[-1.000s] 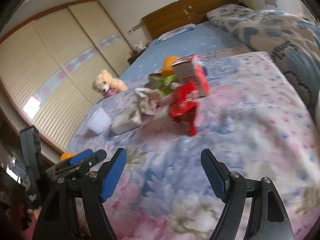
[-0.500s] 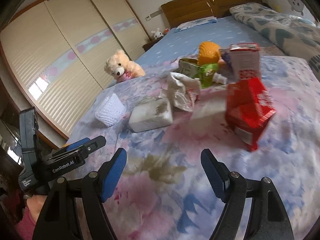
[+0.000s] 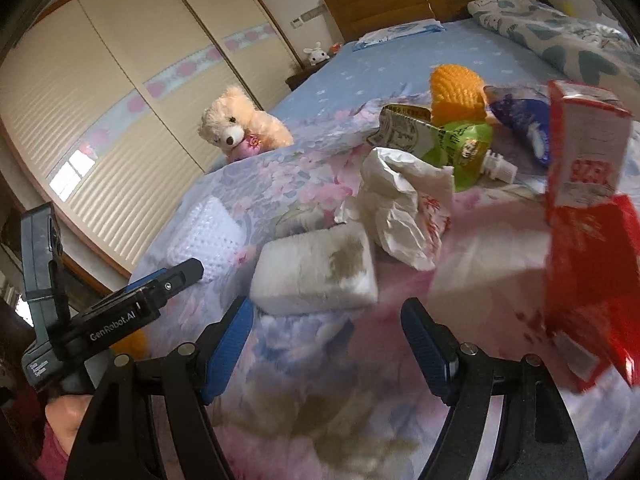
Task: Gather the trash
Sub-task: 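Grasp the white plastic mesh with the left tool while the right tool grasps the white sponge, then carry the mesh and sponge toward the black bin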
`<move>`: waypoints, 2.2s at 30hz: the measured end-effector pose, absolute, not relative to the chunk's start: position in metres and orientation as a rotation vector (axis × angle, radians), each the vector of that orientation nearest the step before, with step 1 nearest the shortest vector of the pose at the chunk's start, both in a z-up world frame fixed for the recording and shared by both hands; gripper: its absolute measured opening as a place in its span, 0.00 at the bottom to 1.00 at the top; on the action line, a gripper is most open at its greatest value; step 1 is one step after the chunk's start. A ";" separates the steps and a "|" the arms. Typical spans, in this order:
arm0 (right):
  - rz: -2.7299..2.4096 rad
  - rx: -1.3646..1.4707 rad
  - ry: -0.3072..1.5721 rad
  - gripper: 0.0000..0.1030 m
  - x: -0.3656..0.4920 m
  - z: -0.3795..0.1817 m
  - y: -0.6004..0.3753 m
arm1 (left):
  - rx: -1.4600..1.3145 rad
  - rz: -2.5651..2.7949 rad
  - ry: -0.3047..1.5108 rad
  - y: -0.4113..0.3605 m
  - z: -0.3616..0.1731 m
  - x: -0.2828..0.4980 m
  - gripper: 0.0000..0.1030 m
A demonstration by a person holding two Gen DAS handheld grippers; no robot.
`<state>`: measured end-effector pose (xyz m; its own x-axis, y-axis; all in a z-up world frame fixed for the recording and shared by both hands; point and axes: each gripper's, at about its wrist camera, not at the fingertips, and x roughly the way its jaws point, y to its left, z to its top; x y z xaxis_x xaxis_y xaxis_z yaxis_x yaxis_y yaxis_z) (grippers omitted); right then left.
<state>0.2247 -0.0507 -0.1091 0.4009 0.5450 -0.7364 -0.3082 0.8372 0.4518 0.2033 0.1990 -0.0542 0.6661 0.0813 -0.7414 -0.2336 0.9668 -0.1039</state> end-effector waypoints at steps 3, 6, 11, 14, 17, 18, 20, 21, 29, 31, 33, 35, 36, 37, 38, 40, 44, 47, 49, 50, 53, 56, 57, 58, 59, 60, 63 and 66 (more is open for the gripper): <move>0.527 0.257 1.039 0.53 0.232 -0.115 -0.046 | -0.213 0.158 0.832 0.200 -0.058 0.210 0.42; 0.521 0.244 1.041 0.40 0.233 -0.114 -0.047 | -0.204 0.139 0.841 0.197 -0.061 0.210 0.24; 0.524 0.249 1.040 0.22 0.223 -0.108 -0.057 | -0.195 0.102 0.820 0.187 -0.055 0.193 0.19; 0.533 0.275 1.036 0.15 0.210 -0.102 -0.070 | -0.212 0.079 0.818 0.179 -0.053 0.180 0.19; 0.539 0.287 1.033 0.00 0.195 -0.096 -0.081 | -0.220 0.050 0.818 0.168 -0.049 0.168 0.19; 0.540 0.283 1.031 0.00 0.191 -0.094 -0.085 | -0.221 0.042 0.815 0.163 -0.048 0.163 0.19; 0.561 0.301 1.048 0.06 0.187 -0.094 -0.089 | -0.222 0.034 0.808 0.157 -0.045 0.157 0.19; 0.561 0.309 1.051 0.06 0.187 -0.094 -0.090 | -0.222 0.033 0.806 0.154 -0.044 0.154 0.19; 0.587 0.241 1.018 0.64 0.206 -0.094 -0.062 | -0.218 0.023 0.809 0.152 -0.041 0.138 0.19; 0.584 0.220 1.037 0.64 0.216 -0.101 -0.052 | -0.227 0.019 0.818 0.154 -0.043 0.138 0.19; 0.576 0.206 1.062 0.59 0.225 -0.111 -0.042 | -0.232 0.013 0.819 0.154 -0.043 0.136 0.19; 0.554 0.187 1.064 0.45 0.227 -0.114 -0.040 | -0.225 0.008 0.816 0.151 -0.043 0.133 0.19; 0.560 0.190 1.065 0.42 0.227 -0.114 -0.041 | -0.221 0.001 0.814 0.149 -0.042 0.131 0.19; 0.569 0.202 1.064 0.42 0.225 -0.112 -0.043 | -0.218 -0.004 0.811 0.147 -0.042 0.130 0.19; 0.567 0.204 1.054 0.42 0.221 -0.109 -0.047 | -0.217 -0.008 0.811 0.146 -0.042 0.129 0.19; 0.560 0.212 1.040 0.41 0.214 -0.103 -0.057 | -0.220 -0.022 0.813 0.142 -0.041 0.128 0.19; 0.540 0.259 1.030 0.41 0.198 -0.092 -0.086 | -0.219 -0.057 0.818 0.127 -0.039 0.125 0.19; 0.534 0.263 1.017 0.41 0.181 -0.082 -0.106 | -0.210 -0.097 0.823 0.108 -0.038 0.121 0.19; 0.526 0.254 1.006 0.41 0.167 -0.075 -0.120 | -0.192 -0.129 0.827 0.093 -0.038 0.118 0.19; 0.523 0.254 0.999 0.41 0.161 -0.072 -0.126 | -0.183 -0.150 0.830 0.083 -0.037 0.117 0.19; 0.505 0.249 0.980 0.42 0.144 -0.063 -0.144 | -0.162 -0.197 0.833 0.061 -0.035 0.113 0.19; 0.476 0.257 0.968 0.42 0.129 -0.057 -0.164 | -0.137 -0.247 0.839 0.039 -0.032 0.109 0.19; 0.464 0.260 0.967 0.42 0.124 -0.057 -0.170 | -0.124 -0.263 0.839 0.030 -0.031 0.108 0.19; 0.452 0.270 0.967 0.42 0.119 -0.056 -0.178 | -0.113 -0.280 0.841 0.021 -0.030 0.107 0.19; 0.440 0.277 0.966 0.42 0.115 -0.055 -0.184 | -0.106 -0.296 0.842 0.013 -0.029 0.105 0.19; 0.420 0.284 0.964 0.42 0.110 -0.054 -0.194 | -0.103 -0.308 0.844 0.007 -0.029 0.104 0.19; 0.373 0.304 0.957 0.42 0.101 -0.052 -0.218 | -0.081 -0.350 0.846 -0.015 -0.027 0.102 0.19; 0.330 0.323 0.947 0.42 0.094 -0.049 -0.239 | -0.062 -0.387 0.844 -0.034 -0.024 0.101 0.19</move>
<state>0.0939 -0.2391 -0.0494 0.5424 0.4114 -0.7325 -0.1327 0.9029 0.4089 0.1007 -0.0344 -0.0239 0.5991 -0.3574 -0.7164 0.3090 0.9287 -0.2049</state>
